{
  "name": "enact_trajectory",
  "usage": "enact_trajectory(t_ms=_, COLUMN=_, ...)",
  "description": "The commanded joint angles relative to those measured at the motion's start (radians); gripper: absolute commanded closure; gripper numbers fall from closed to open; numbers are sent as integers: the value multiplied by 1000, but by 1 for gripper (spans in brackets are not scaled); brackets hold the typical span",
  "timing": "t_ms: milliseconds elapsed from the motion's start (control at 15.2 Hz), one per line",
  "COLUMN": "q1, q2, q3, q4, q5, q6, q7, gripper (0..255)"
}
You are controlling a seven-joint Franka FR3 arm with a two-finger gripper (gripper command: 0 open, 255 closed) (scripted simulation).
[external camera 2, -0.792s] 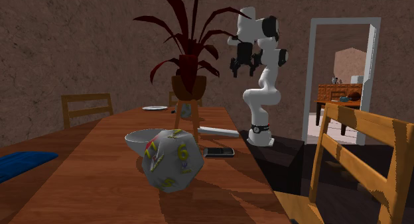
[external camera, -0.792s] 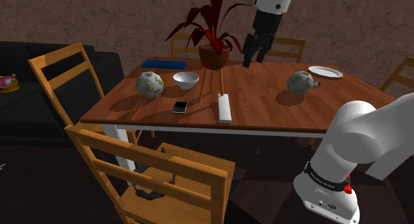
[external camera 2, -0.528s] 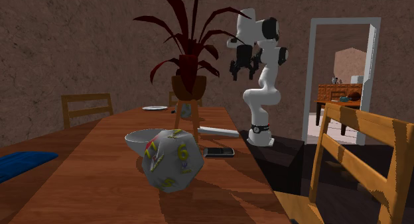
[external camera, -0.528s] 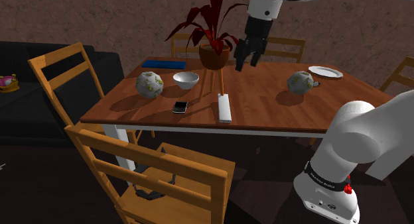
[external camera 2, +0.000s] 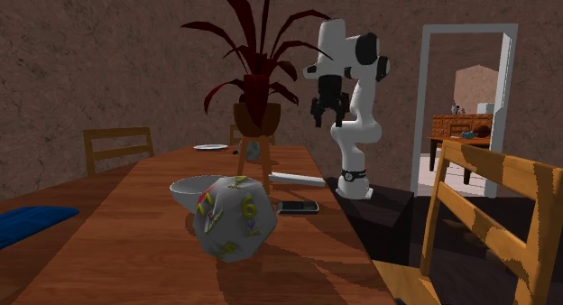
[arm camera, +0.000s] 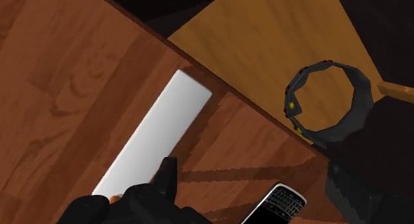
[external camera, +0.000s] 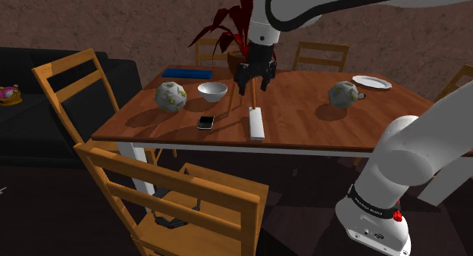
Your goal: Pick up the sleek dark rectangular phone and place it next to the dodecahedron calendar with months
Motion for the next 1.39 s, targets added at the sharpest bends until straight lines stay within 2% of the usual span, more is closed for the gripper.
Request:
enact_trajectory(t_ms=0, q1=-14, q2=84, q3=17, q4=45, q5=-5, q6=33, q7=54, gripper=0)
enact_trajectory(t_ms=594, q1=-39, q2=439, q3=65, q4=239, q5=-67, q6=160, q7=304, gripper=0)
enact_trajectory(t_ms=1188, q1=-13, q2=801, q3=35, q4=532, q5=-133, q6=197, q7=517, gripper=0)
enact_trajectory(t_ms=1320, q1=-9, q2=829, q3=30, q4=548, q5=-136, q6=207, q7=528, gripper=0)
